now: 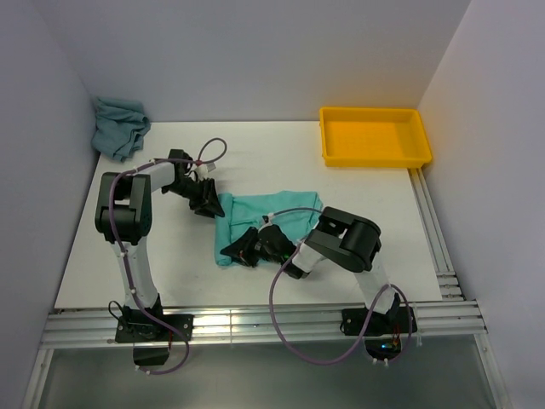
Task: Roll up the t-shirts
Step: Roll the tshirt
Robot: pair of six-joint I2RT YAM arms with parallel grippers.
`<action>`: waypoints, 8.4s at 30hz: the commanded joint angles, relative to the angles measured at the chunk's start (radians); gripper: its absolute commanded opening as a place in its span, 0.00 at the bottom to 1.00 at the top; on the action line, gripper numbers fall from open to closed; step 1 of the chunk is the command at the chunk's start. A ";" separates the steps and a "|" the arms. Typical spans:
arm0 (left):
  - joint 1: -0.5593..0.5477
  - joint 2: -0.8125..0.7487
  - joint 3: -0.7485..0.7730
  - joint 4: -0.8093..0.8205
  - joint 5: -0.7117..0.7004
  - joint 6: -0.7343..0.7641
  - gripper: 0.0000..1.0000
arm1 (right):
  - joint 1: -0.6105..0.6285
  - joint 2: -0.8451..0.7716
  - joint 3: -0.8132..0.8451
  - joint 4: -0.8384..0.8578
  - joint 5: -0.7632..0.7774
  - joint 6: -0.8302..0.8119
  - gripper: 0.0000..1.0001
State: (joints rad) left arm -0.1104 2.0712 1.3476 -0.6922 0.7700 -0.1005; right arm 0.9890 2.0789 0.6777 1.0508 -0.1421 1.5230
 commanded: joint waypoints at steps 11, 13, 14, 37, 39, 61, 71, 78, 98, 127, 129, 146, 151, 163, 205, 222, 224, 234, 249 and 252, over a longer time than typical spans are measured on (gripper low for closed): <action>-0.081 -0.083 0.022 -0.024 -0.331 -0.004 0.33 | 0.126 -0.194 0.357 -1.099 0.372 -0.239 0.56; -0.090 -0.086 0.025 -0.030 -0.342 -0.001 0.33 | 0.157 -0.194 0.452 -1.270 0.423 -0.256 0.56; -0.094 -0.086 0.031 -0.035 -0.347 -0.001 0.33 | 0.168 -0.194 0.489 -1.329 0.484 -0.261 0.57; -0.126 -0.072 0.099 -0.112 -0.391 -0.004 0.36 | 0.171 0.159 1.247 -1.858 0.771 -0.469 0.51; -0.127 -0.072 0.101 -0.115 -0.391 -0.004 0.36 | 0.169 0.185 1.286 -1.881 0.791 -0.471 0.51; -0.133 -0.053 0.130 -0.132 -0.403 -0.005 0.38 | 0.177 0.260 1.310 -1.850 0.779 -0.483 0.50; -0.135 -0.040 0.140 -0.138 -0.400 -0.007 0.39 | 0.200 0.274 1.267 -1.832 0.766 -0.451 0.51; -0.135 -0.036 0.148 -0.139 -0.402 -0.005 0.41 | 0.201 0.277 1.235 -1.839 0.759 -0.425 0.51; -0.078 -0.048 0.292 -0.225 -0.239 0.065 0.69 | 0.108 0.020 0.689 -1.148 0.426 -0.432 0.14; 0.032 -0.068 -0.008 -0.019 -0.179 0.055 0.20 | -0.016 0.001 0.310 -0.526 0.085 -0.207 0.37; 0.022 -0.071 -0.001 -0.032 -0.225 0.051 0.12 | 0.008 -0.043 0.374 -0.677 0.140 -0.263 0.46; -0.049 -0.072 0.048 -0.093 -0.359 0.042 0.08 | 0.215 0.023 0.934 -1.646 0.682 -0.362 0.60; -0.066 -0.074 0.062 -0.107 -0.370 0.035 0.08 | 0.227 0.092 1.075 -1.764 0.740 -0.376 0.60; -0.083 -0.054 0.100 -0.125 -0.379 0.019 0.10 | 0.263 0.239 1.264 -1.890 0.773 -0.396 0.57; -0.097 -0.022 0.134 -0.138 -0.403 0.001 0.13 | 0.318 0.316 1.421 -2.025 0.832 -0.403 0.59; -0.101 -0.019 0.156 -0.145 -0.379 0.010 0.24 | 0.310 0.264 1.234 -1.866 0.713 -0.371 0.32; -0.098 -0.022 0.176 -0.156 -0.364 0.018 0.29 | 0.301 0.210 1.134 -1.792 0.668 -0.374 0.29; -0.035 -0.054 0.304 -0.256 -0.161 0.129 0.59 | 0.195 -0.066 0.582 -1.093 0.382 -0.347 0.15; 0.163 -0.098 0.073 -0.201 0.140 0.335 0.59 | 0.100 -0.045 0.099 -0.189 0.147 -0.003 0.10; 0.161 -0.091 -0.005 -0.120 0.156 0.317 0.59 | 0.102 -0.023 0.060 -0.091 0.154 0.045 0.10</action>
State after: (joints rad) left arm 0.0628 2.0224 1.3930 -0.8959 0.8490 0.1902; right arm 1.0863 2.0148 0.7818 0.8059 0.0311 1.4822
